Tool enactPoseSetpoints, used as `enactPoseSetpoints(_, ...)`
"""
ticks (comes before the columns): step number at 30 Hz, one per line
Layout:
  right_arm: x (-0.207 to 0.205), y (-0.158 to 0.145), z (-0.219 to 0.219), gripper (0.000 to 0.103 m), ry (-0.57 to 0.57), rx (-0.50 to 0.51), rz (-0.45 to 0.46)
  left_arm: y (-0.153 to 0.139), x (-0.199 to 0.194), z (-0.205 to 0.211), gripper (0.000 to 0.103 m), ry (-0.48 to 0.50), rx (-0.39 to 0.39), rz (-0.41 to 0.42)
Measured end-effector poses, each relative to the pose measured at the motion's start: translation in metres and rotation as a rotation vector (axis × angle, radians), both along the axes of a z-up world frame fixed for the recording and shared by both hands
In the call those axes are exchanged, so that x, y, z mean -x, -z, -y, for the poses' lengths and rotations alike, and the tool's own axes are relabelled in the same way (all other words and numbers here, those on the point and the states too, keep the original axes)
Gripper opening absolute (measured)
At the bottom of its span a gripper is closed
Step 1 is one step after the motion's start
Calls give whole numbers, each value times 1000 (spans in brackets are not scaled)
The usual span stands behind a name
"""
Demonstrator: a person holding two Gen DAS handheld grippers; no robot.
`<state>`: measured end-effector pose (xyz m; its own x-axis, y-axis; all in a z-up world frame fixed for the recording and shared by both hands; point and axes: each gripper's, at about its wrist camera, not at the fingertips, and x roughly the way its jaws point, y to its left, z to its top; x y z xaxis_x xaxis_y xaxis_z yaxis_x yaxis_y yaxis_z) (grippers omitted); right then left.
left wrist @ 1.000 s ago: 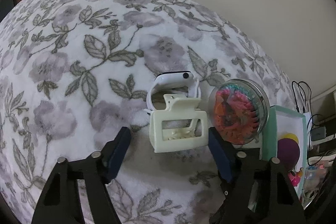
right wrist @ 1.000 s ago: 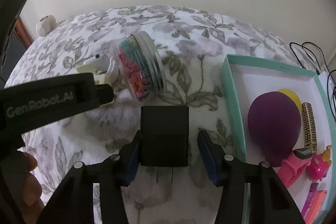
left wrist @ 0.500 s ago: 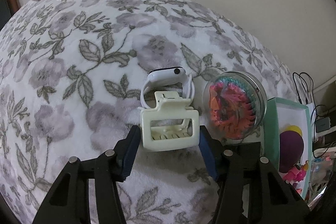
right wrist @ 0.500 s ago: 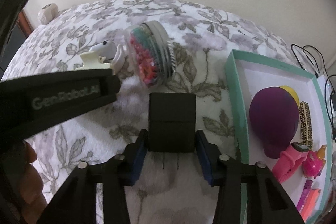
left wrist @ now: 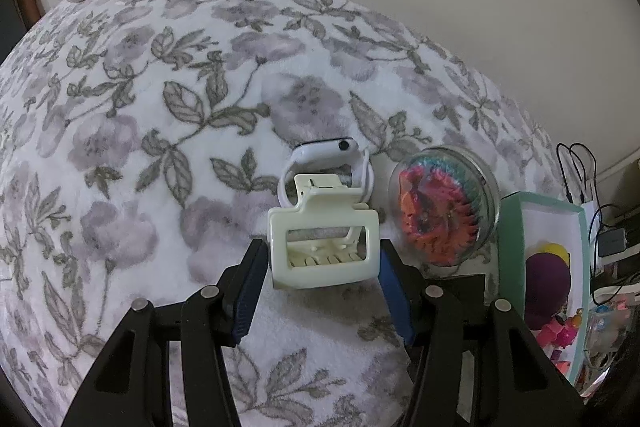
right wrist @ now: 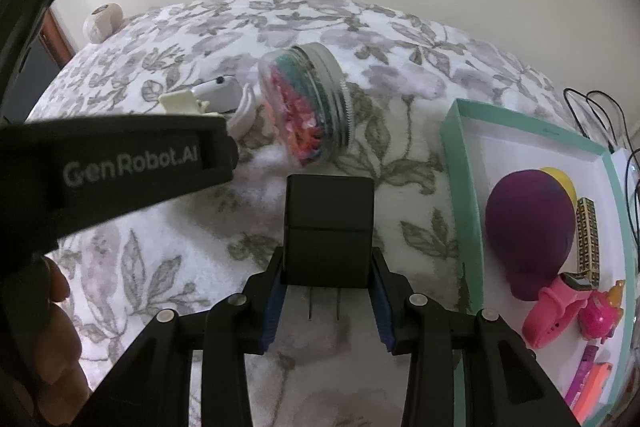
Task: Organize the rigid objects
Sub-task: 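Carry the claw clip and charger into the tray and open both tools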
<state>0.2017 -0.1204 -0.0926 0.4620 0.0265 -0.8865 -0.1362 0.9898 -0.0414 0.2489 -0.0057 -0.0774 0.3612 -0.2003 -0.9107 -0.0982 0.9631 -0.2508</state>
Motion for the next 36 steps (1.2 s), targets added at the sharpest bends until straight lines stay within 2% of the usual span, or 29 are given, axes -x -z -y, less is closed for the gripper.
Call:
enactPoseSetpoints(6, 2, -19, -1, 41, -2, 28, 46, -19, 0, -12, 57, -29, 7, 38)
enactPoseSetpoints(16, 7, -57, 22, 41, 41, 68, 142, -72, 9, -14, 57, -27, 10, 175)
enactPoseSetpoints(20, 8, -69, 35, 41, 68, 72, 166, -85, 9, -7, 57, -18, 10, 216)
enactPoseSetpoints(29, 11, -88, 78, 41, 152, 67, 201, -105, 21, 25, 57, 67, 67, 264)
enactPoseSetpoints(36, 15, -96, 119, 41, 234, 38, 211, -111, 29, 58, 57, 145, 70, 281)
